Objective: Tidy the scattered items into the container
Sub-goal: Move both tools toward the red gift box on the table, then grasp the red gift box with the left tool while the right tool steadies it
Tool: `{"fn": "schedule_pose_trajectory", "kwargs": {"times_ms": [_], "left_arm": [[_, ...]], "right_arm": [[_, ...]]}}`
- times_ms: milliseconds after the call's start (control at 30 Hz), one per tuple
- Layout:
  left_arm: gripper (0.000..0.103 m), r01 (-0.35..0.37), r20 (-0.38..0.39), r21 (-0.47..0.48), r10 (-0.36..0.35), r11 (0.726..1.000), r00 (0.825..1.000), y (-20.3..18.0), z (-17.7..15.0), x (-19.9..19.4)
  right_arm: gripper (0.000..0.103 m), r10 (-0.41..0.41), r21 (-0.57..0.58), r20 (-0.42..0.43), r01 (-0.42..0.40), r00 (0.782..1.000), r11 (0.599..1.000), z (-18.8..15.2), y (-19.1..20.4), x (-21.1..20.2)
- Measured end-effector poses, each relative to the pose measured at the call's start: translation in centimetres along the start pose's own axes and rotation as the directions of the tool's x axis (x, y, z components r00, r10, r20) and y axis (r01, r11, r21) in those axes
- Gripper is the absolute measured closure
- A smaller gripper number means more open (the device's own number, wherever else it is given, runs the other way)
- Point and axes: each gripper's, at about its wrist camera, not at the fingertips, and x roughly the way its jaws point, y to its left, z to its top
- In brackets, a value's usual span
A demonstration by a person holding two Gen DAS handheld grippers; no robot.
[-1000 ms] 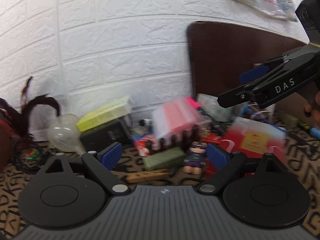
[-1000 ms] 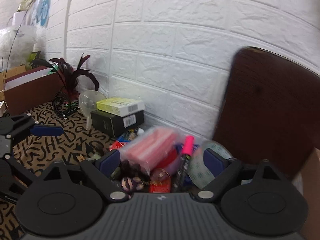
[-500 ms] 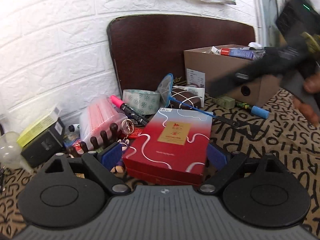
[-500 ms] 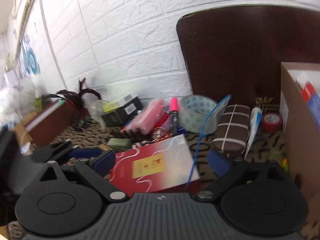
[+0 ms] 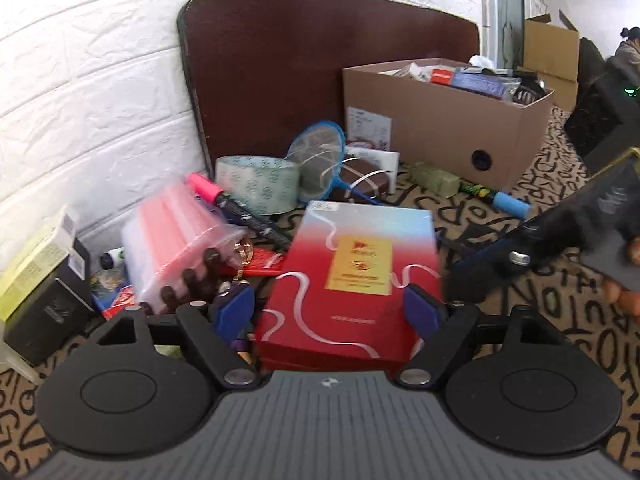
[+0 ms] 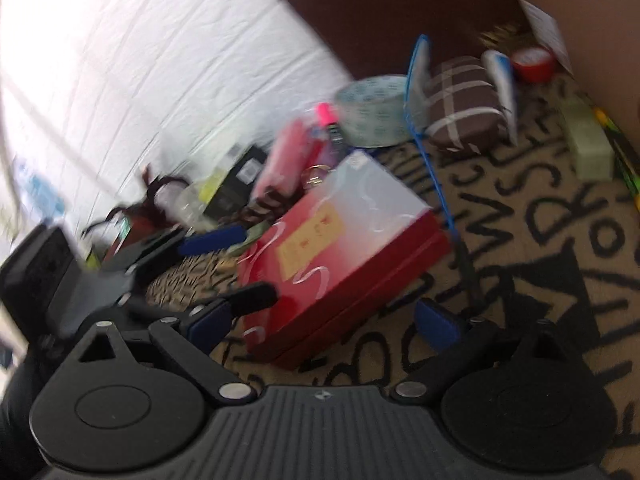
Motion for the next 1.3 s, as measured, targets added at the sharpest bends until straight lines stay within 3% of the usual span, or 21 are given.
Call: {"fn": "schedule_pose_trajectory", "kwargs": {"times_ms": [167, 267, 333, 400, 500, 600, 633, 733, 867, 1033, 1167, 1300], "left_arm": [[0.019, -0.008, 0.006, 0.023, 0.007, 1.000, 1.000, -1.2, -0.5, -0.3], [0.019, -0.102, 0.054, 0.058, 0.098, 0.993, 0.994, -1.3, -0.6, -1.7], [0.019, -0.128, 0.044, 0.051, 0.125, 0.991, 0.991, -0.9, -0.5, -1.6], [0.018, -0.088, -0.005, 0.075, 0.089, 0.993, 0.996, -0.6, -0.4, -0.8], [0.011, -0.048, -0.020, 0.088, 0.050, 0.995, 0.999, 0.0, 0.0, -0.3], [0.004, 0.086, -0.088, 0.050, -0.082, 0.995, 0.993, 0.7, 0.2, 0.2], [0.000, 0.117, -0.107, 0.075, -0.108, 0.990, 0.988, 0.4, 0.1, 0.2], [0.000, 0.086, -0.143, 0.177, -0.061, 0.980, 0.988, -0.8, -1.0, 1.1], [0.000, 0.066, -0.181, 0.140, -0.040, 0.988, 0.983, -1.0, -2.3, 2.1], [0.000, -0.015, -0.142, 0.076, 0.025, 0.997, 0.990, -2.0, -2.5, 2.8], [0.000, -0.080, -0.123, 0.081, 0.090, 0.993, 0.988, -3.6, -2.6, 3.4], [0.000, -0.134, -0.078, 0.093, 0.142, 0.987, 0.987, -4.3, -3.1, 3.5]], "right_arm": [[0.000, -0.029, 0.052, 0.027, 0.027, 0.999, 0.998, 0.8, -0.6, 0.5], [0.000, -0.042, 0.068, 0.015, 0.041, 0.999, 0.997, 1.3, -0.6, 0.9], [0.000, -0.055, 0.080, 0.009, 0.054, 0.998, 0.995, 1.5, -0.6, 1.2], [0.000, -0.070, 0.095, 0.009, 0.069, 0.998, 0.993, 1.7, -0.6, 1.4], [0.000, -0.095, 0.116, 0.006, 0.093, 0.995, 0.989, 2.0, -0.3, 1.6], [0.000, -0.118, 0.118, 0.006, 0.116, 0.993, 0.986, 2.0, 0.0, 1.8], [0.000, -0.123, 0.123, 0.008, 0.121, 0.992, 0.985, 2.0, 0.0, 1.9], [0.000, -0.139, 0.137, 0.014, 0.135, 0.990, 0.981, 2.3, 0.0, 2.2], [0.000, -0.149, 0.151, 0.014, 0.146, 0.989, 0.978, 2.6, 0.1, 2.5], [0.000, -0.187, 0.119, 0.024, 0.183, 0.982, 0.976, 2.4, 0.8, 2.8], [0.000, -0.271, -0.019, 0.042, 0.272, 0.962, 0.962, 1.5, 2.7, 3.7], [0.005, -0.232, -0.056, 0.100, 0.238, 0.968, 0.970, 0.6, 2.6, 3.3]]}}
